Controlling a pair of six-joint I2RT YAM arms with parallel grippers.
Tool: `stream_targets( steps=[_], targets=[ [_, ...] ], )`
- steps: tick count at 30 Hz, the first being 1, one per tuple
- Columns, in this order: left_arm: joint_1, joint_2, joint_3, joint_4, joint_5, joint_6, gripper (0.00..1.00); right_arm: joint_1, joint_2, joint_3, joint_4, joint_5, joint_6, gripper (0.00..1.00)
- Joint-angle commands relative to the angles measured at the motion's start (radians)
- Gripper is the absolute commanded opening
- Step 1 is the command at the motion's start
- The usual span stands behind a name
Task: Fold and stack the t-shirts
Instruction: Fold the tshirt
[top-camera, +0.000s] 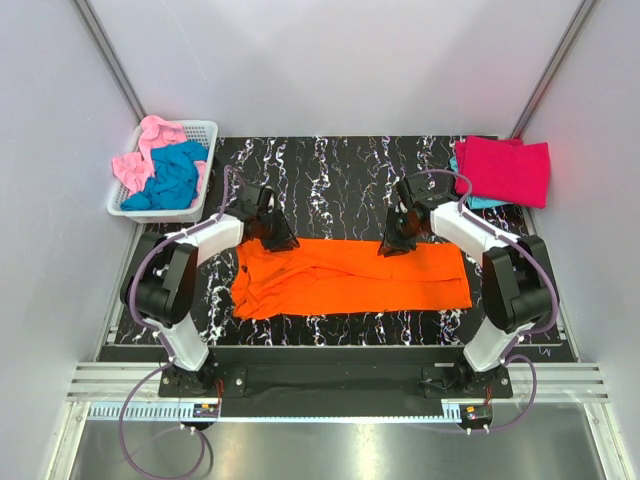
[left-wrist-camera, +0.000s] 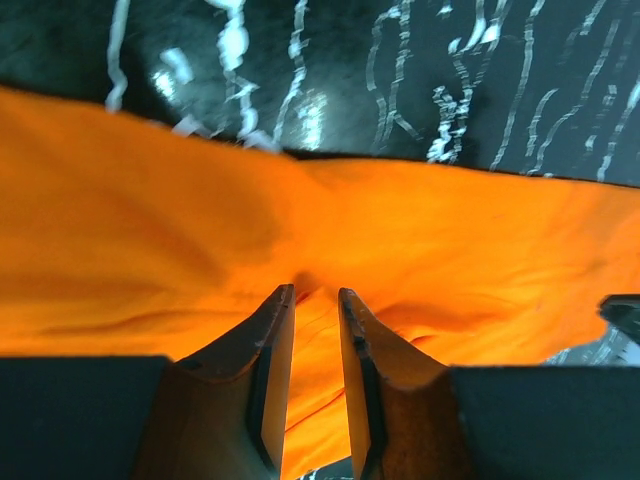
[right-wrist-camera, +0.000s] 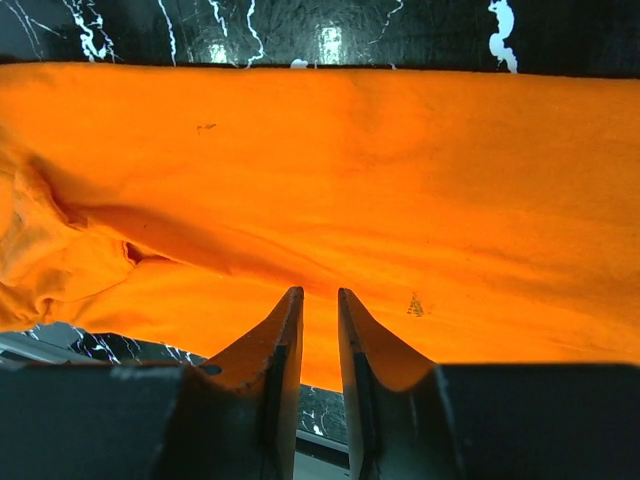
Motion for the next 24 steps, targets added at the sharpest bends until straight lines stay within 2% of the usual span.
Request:
stream_targets(
  steps=[1,8,15,24],
  targets=[
    [0.006,0.026,0.038,0.066,0.081,0.012,0.29,0.002,0.002,0.033,0.014,0.012,0.018,0.27],
    [0.008,0.060,0.029,0.069,0.075,0.010,0.30,0.002,-0.012,0.030,0.013,0.025,0.027,0.27],
    [0.006,0.031,0.007,0.043,0.058,0.018,0.35,0.005,-0.006,0.023,0.011,0.034,0.036,0.27],
    [-0.006,0.022,0.000,0.006,0.059,0.036,0.33,0.002,-0.015,0.015,0.013,0.060,0.049,0.27]
  ],
)
